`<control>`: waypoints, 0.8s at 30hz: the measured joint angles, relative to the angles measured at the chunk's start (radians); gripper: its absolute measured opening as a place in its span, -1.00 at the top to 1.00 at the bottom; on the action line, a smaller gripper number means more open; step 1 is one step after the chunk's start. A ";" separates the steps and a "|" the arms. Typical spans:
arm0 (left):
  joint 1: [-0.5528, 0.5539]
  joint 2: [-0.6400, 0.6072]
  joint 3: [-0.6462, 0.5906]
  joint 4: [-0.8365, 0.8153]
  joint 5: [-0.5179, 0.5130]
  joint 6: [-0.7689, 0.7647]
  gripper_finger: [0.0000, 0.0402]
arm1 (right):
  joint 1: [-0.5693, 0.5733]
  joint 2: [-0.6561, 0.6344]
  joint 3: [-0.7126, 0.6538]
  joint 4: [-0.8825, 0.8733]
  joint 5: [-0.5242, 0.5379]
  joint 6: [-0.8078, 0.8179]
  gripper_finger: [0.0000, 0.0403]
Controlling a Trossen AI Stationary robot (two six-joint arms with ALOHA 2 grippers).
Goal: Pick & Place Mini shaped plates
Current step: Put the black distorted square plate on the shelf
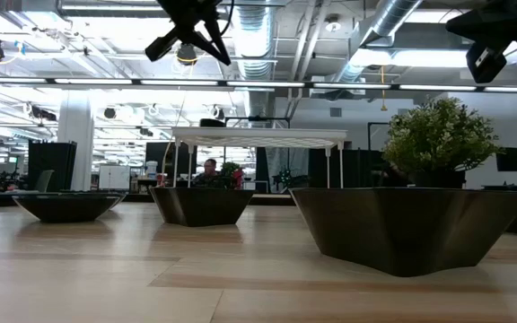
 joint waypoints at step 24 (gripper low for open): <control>-0.150 0.009 -0.278 0.038 0.087 -0.364 0.87 | 0.000 0.000 0.000 -0.004 0.017 -0.001 1.00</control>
